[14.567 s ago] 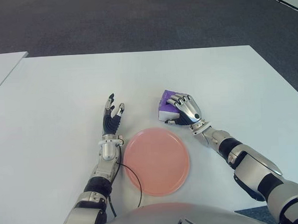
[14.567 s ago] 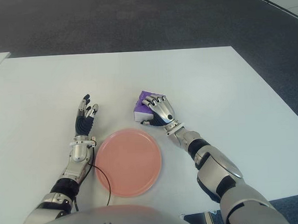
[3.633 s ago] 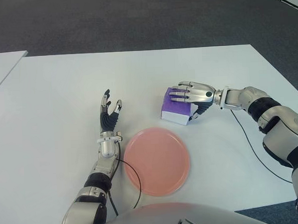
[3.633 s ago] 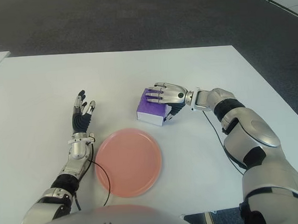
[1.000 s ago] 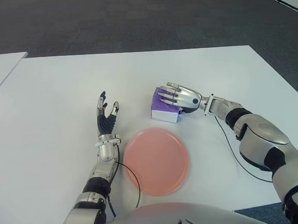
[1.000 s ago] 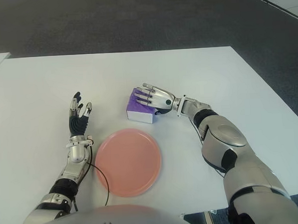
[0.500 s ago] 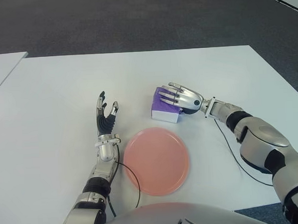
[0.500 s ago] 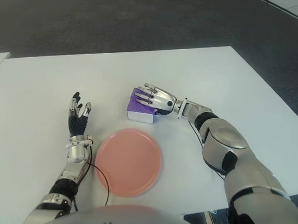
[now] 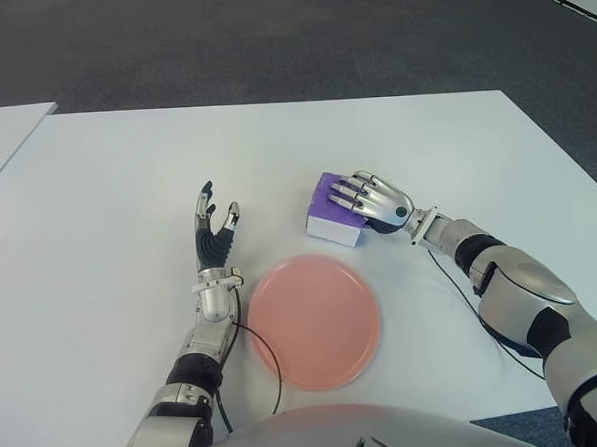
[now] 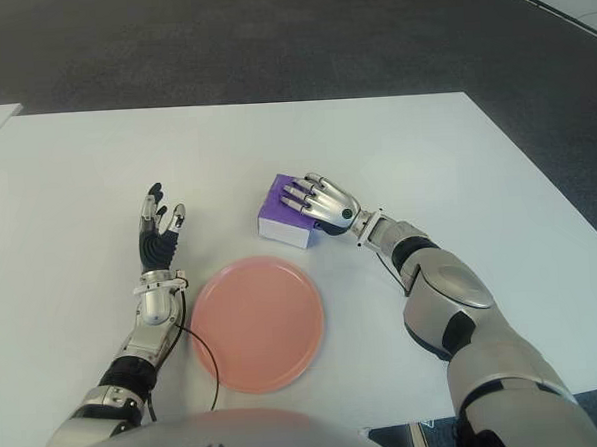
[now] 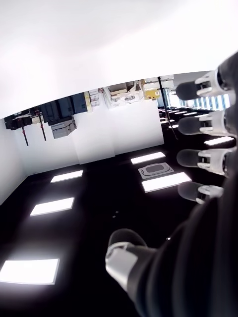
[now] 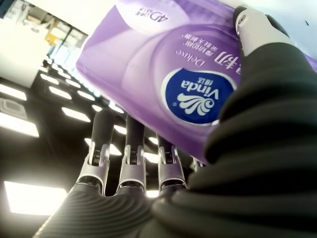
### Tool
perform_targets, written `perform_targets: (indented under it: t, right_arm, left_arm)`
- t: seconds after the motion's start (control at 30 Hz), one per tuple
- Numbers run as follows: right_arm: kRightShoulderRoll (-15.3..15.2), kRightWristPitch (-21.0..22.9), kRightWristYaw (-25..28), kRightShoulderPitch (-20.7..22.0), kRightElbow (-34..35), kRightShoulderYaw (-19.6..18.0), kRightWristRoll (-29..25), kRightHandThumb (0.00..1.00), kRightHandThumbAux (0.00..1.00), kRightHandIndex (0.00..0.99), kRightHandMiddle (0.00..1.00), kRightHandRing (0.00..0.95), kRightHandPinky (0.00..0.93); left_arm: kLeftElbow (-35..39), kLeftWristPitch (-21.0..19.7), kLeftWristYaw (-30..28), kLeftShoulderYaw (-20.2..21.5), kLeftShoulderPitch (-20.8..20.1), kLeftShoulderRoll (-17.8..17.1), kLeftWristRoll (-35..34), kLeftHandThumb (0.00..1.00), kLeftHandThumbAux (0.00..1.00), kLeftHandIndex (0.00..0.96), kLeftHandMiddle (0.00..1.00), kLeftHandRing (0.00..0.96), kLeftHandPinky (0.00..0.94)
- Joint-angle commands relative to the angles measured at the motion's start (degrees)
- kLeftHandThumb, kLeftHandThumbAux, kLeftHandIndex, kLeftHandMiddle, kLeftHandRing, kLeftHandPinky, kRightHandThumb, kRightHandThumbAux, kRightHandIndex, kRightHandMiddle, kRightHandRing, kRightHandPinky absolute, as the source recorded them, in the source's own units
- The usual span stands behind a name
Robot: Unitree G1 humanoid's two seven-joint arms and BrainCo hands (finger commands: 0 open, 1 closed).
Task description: Put the tissue paper into the plate.
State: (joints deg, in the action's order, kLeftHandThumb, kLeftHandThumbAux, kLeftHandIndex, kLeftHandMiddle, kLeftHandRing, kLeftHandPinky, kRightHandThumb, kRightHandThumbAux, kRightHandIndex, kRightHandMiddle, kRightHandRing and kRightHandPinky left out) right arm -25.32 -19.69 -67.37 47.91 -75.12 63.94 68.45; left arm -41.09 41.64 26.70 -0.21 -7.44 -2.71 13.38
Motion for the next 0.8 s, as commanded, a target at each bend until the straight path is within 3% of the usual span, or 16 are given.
perform_targets:
  t: [0.03,0.23,0.8]
  right_arm:
    - [1.13,-3.32,-0.65,-6.3,-1.61,-0.16,-0.33,0.847,0.676,0.414,0.593,0.79,0.84]
    - [1.18,-3.43,-2.58,-6.87,-1.6,-1.97,-2.24,0.851,0.675,0.412,0.576,0.833,0.864]
    - [2.26,-8.8,-0.5,-10.17,-2.01,-7.83,-8.43,0.854,0.677,0.402,0.551,0.874,0.887]
  left_arm:
    - [-3.47,0.56,0.44,-0.01,3.84,-0.38,0.98,0.04,0.471,0.0,0.0,0.0,0.0]
    - [-3.59,-0.08,0.49,0.19,3.56,-0.22,0.71,0.03,0.47,0.0,0.0,0.0,0.0]
    - [-3.61,-1.22,0.66,0.58,3.14,0.34,0.39,0.027,0.482,0.0,0.0,0.0,0.0]
